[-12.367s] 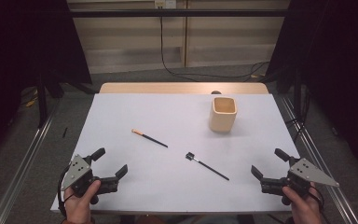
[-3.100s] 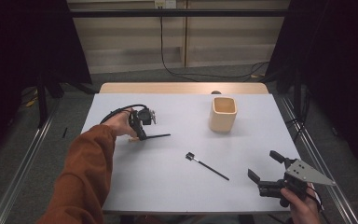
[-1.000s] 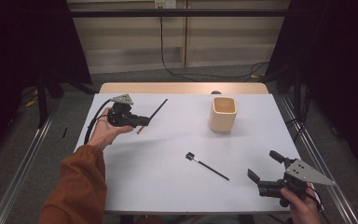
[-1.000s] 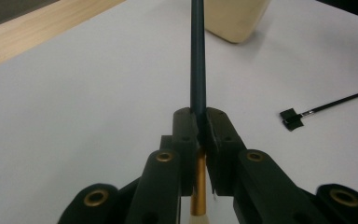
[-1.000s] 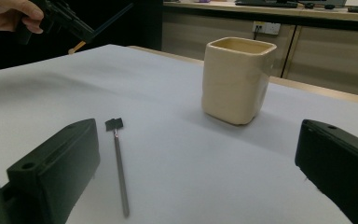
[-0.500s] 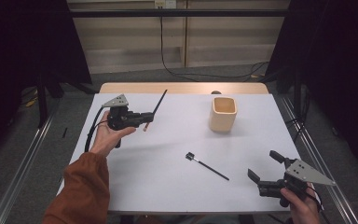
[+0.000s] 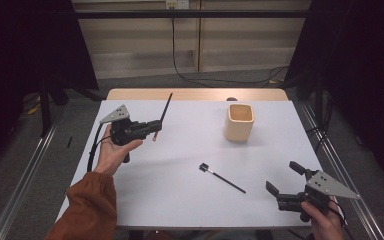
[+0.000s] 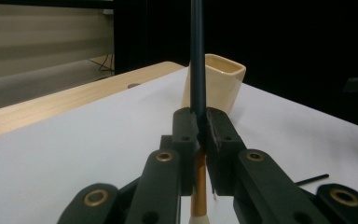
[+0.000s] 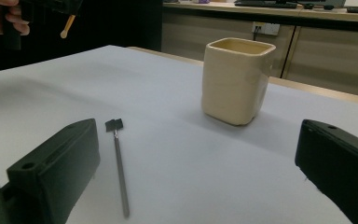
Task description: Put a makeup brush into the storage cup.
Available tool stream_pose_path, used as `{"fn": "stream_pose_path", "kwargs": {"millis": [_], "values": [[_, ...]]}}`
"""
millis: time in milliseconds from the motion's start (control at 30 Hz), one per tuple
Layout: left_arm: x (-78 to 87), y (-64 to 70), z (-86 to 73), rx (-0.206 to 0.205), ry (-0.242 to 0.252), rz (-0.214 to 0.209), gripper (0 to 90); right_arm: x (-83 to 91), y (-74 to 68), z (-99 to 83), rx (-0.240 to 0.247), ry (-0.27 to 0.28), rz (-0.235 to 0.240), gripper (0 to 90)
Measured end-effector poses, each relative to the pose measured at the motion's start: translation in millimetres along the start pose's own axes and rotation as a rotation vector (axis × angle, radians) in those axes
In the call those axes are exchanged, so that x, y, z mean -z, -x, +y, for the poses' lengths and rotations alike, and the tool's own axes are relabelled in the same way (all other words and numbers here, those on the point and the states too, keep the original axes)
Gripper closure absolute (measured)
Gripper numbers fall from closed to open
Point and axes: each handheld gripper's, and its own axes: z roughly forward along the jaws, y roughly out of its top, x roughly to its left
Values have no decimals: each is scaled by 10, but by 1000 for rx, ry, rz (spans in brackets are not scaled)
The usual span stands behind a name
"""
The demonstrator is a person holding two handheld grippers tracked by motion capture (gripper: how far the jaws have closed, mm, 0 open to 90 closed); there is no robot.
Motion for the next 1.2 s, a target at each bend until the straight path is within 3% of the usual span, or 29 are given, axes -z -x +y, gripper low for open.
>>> {"fn": "stream_pose_path", "kwargs": {"millis": [700, 1200], "values": [[-62, 412, -33, -16, -8, -108, 834, 0, -2, 0, -1, 1, 1, 0], [-153, 709, -52, -43, -53, -176, 834, -3, -14, 0, 0, 0, 6, 0]]}}
